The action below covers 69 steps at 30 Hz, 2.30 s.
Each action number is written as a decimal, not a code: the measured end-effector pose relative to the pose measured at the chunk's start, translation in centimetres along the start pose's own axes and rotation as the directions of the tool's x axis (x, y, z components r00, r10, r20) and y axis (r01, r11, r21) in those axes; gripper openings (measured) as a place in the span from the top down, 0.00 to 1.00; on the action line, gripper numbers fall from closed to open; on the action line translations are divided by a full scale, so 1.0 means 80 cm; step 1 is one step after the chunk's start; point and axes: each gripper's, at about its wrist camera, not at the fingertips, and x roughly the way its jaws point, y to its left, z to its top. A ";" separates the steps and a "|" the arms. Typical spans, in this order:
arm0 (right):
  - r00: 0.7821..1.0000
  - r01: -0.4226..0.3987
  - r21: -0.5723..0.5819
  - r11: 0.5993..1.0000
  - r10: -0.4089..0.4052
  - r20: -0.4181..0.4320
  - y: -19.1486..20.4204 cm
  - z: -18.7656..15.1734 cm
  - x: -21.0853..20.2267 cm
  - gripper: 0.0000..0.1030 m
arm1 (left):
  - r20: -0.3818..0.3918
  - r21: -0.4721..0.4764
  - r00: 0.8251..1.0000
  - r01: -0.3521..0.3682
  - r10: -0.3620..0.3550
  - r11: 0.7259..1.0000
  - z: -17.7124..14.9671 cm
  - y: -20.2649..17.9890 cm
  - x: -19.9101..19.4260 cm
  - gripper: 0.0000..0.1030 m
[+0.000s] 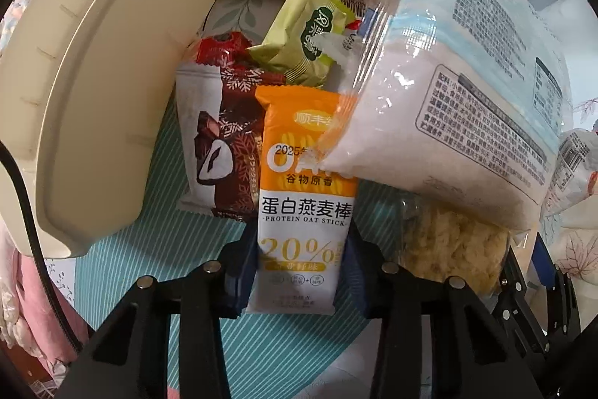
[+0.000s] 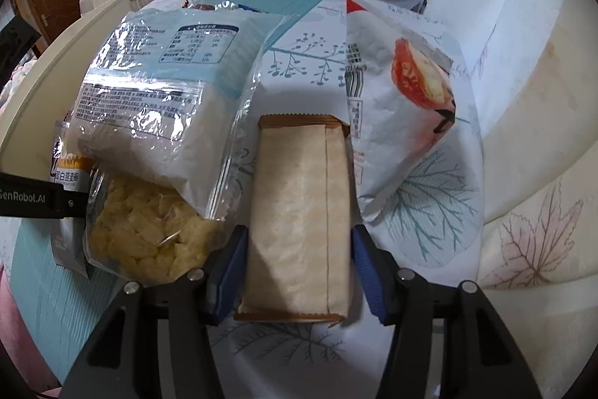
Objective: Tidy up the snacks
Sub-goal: 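Lift the oat stick with the left tool while the right tool carries the wafer bar over the white tray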
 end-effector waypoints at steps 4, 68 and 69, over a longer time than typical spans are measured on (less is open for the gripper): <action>0.999 -0.021 0.027 0.999 0.022 -0.044 -0.002 0.000 -0.004 0.47 | -0.062 0.010 0.998 0.003 -0.003 1.000 -0.006 0.013 -0.003 0.62; 0.918 -0.324 0.338 0.884 0.207 0.338 0.309 0.072 -0.172 0.47 | 0.212 0.426 0.907 0.249 -0.364 0.870 0.054 0.323 -0.265 0.62; 0.917 -0.326 0.329 0.886 0.211 0.339 0.316 0.078 -0.170 0.47 | 0.214 0.416 0.907 0.251 -0.362 0.874 0.060 0.330 -0.264 0.61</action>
